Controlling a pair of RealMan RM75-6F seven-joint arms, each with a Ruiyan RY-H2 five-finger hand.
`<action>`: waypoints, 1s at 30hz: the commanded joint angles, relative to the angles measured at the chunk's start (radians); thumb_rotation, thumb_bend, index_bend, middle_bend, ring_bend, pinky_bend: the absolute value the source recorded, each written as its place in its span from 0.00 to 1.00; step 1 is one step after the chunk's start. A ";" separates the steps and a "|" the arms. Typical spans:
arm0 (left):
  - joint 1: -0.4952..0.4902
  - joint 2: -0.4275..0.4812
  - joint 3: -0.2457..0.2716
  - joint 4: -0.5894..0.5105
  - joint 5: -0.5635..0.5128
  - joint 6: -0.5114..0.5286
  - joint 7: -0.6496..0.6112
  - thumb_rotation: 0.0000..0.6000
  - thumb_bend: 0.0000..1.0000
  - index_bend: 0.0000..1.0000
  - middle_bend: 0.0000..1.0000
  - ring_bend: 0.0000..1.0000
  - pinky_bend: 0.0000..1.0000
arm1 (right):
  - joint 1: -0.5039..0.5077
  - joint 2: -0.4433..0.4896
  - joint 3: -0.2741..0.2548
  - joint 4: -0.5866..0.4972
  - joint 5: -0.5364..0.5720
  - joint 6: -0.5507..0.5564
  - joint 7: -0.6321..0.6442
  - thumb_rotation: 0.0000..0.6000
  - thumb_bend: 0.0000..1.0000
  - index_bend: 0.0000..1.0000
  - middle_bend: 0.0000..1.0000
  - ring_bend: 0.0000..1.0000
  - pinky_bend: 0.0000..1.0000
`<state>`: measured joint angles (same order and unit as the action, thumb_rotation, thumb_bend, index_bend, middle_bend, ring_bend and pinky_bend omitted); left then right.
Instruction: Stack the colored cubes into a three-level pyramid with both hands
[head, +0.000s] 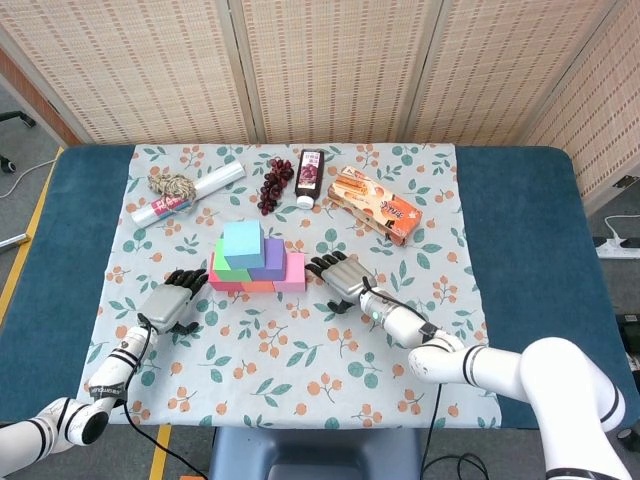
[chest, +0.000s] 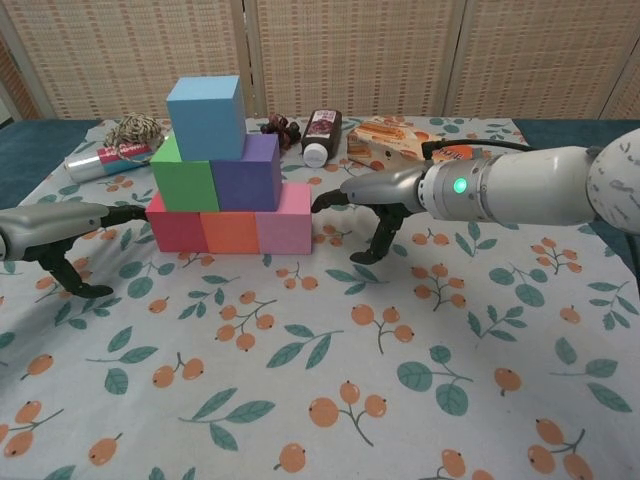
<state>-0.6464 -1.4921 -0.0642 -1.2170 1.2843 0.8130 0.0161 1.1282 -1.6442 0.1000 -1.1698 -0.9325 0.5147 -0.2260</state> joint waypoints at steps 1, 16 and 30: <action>-0.002 0.000 0.000 -0.002 0.000 -0.002 0.003 1.00 0.30 0.02 0.00 0.00 0.00 | 0.000 -0.003 0.002 0.004 -0.002 -0.001 0.003 0.88 0.31 0.00 0.00 0.00 0.00; 0.013 0.009 0.005 -0.014 -0.001 0.018 0.001 1.00 0.30 0.02 0.00 0.00 0.00 | -0.007 0.011 -0.004 -0.012 -0.003 0.010 -0.008 0.88 0.31 0.00 0.00 0.00 0.00; 0.165 0.140 0.010 -0.128 0.033 0.263 -0.083 1.00 0.30 0.02 0.00 0.00 0.00 | -0.187 0.299 -0.039 -0.348 -0.068 0.302 -0.022 0.88 0.31 0.00 0.00 0.00 0.00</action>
<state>-0.5372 -1.4013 -0.0550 -1.3070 1.3040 0.9927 -0.0434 1.0262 -1.4493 0.0783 -1.4027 -0.9583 0.6905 -0.2495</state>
